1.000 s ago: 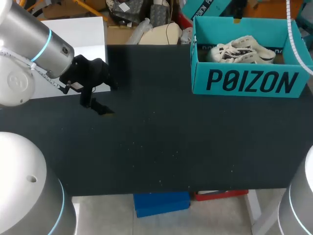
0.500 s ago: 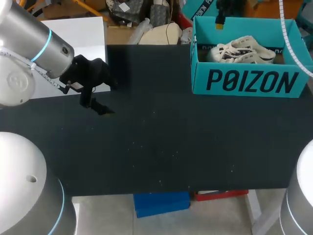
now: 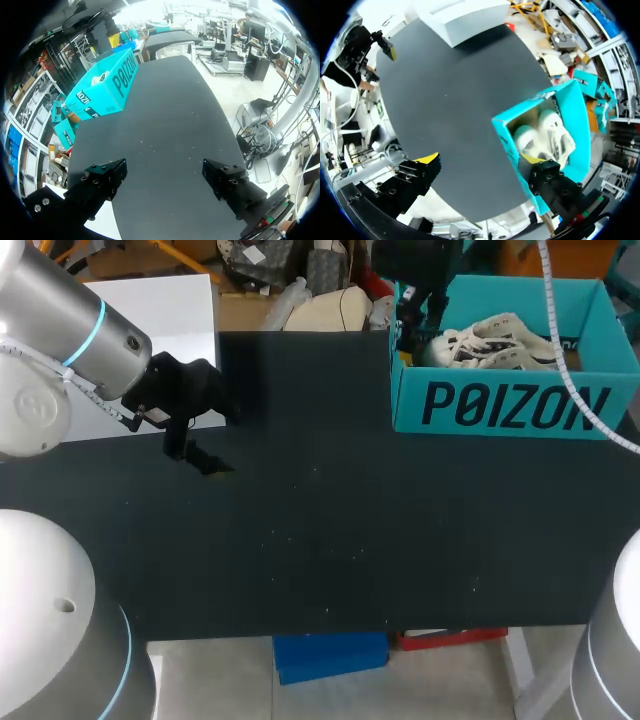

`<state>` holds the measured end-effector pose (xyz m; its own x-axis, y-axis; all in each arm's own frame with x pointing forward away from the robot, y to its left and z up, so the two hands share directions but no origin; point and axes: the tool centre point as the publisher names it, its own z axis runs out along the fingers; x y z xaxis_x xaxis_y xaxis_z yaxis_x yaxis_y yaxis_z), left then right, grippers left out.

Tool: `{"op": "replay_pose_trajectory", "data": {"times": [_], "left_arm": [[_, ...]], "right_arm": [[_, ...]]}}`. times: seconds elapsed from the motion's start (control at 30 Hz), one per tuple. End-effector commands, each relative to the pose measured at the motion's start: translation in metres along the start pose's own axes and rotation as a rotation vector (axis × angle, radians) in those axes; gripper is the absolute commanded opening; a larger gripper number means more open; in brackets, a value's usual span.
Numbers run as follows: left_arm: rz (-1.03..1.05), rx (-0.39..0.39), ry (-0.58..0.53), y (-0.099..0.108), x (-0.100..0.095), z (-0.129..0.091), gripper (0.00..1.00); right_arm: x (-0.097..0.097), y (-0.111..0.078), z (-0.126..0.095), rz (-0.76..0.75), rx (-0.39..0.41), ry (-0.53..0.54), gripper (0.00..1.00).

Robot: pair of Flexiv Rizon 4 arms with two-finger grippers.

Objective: Take the shoe out of the shoebox, open the shoe tongue, remove and reinsert the insole, then place the shoe into the shoebox

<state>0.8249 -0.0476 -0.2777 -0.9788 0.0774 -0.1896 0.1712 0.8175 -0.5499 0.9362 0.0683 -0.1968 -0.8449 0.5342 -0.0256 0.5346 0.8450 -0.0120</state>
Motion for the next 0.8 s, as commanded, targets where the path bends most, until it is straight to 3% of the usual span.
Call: {"op": "replay_pose_trajectory", "data": {"times": [0.03,0.3,0.8], "left_arm": [[0.002,0.0,-0.004,0.001,0.001,0.0,1.0],[0.002,0.0,-0.004,0.001,0.001,0.0,1.0],[0.002,0.0,-0.004,0.001,0.001,0.0,1.0]], "right_arm": [[0.031,-0.01,0.016,0.023,-0.025,-0.014,1.0],[0.056,-0.025,0.045,0.077,-0.028,0.054,1.0],[0.055,-0.04,0.069,0.109,-0.028,0.094,1.0]]}}
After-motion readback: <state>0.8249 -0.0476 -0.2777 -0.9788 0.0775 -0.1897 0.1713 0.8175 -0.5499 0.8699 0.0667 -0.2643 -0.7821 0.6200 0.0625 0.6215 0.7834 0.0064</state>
